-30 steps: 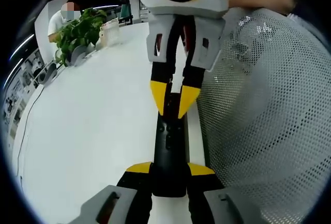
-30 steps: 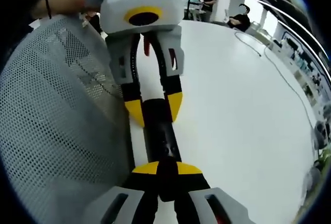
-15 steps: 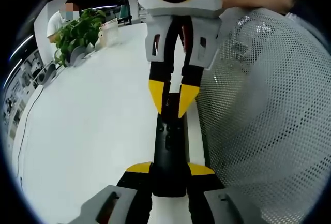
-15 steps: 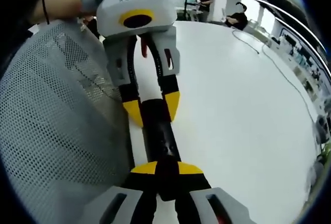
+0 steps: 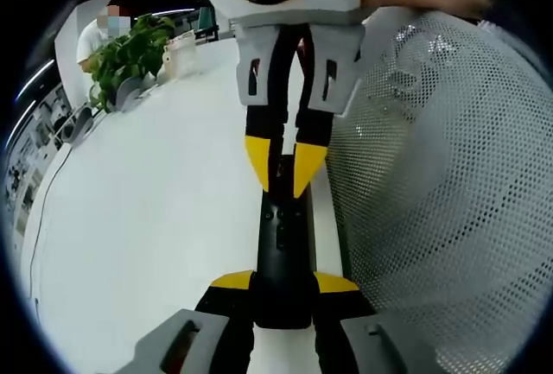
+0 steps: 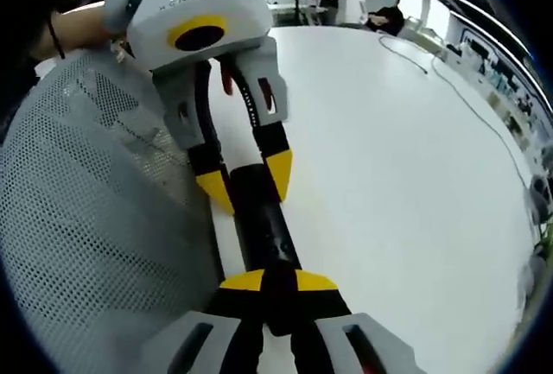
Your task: Press the specified remote control buttons in sequence, fully releasing each button before pressing the next.
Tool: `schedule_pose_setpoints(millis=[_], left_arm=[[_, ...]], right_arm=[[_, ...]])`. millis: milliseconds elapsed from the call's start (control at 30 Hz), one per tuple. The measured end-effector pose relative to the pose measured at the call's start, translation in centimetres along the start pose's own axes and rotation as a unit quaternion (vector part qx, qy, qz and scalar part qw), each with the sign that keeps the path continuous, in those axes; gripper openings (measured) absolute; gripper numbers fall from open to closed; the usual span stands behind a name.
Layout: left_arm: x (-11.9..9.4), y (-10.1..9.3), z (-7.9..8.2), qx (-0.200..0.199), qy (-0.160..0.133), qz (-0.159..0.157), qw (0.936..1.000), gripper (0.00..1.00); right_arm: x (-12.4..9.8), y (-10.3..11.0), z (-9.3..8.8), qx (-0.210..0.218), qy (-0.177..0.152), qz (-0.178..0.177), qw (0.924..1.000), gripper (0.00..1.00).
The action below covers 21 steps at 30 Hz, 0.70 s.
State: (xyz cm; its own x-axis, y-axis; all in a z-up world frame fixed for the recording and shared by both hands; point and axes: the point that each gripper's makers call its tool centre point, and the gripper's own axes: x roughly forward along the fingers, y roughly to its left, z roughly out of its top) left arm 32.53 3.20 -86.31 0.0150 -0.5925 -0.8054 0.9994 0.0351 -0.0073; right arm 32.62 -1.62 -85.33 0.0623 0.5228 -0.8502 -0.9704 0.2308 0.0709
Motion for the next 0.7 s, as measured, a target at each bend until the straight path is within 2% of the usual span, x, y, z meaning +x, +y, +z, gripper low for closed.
schedule_pose_setpoints(millis=[533,700], left_arm=[[-0.09,0.01,0.02,0.002,0.002,-0.001,1.0,0.25],[-0.1,0.0,0.0,0.002,0.002,-0.001,1.0,0.25]], right_arm=[[-0.02,0.02,0.07,-0.001,0.007,-0.002,1.0,0.07],[0.22,0.09,0.17,-0.017,0.032,-0.004,0.9993,0.06]])
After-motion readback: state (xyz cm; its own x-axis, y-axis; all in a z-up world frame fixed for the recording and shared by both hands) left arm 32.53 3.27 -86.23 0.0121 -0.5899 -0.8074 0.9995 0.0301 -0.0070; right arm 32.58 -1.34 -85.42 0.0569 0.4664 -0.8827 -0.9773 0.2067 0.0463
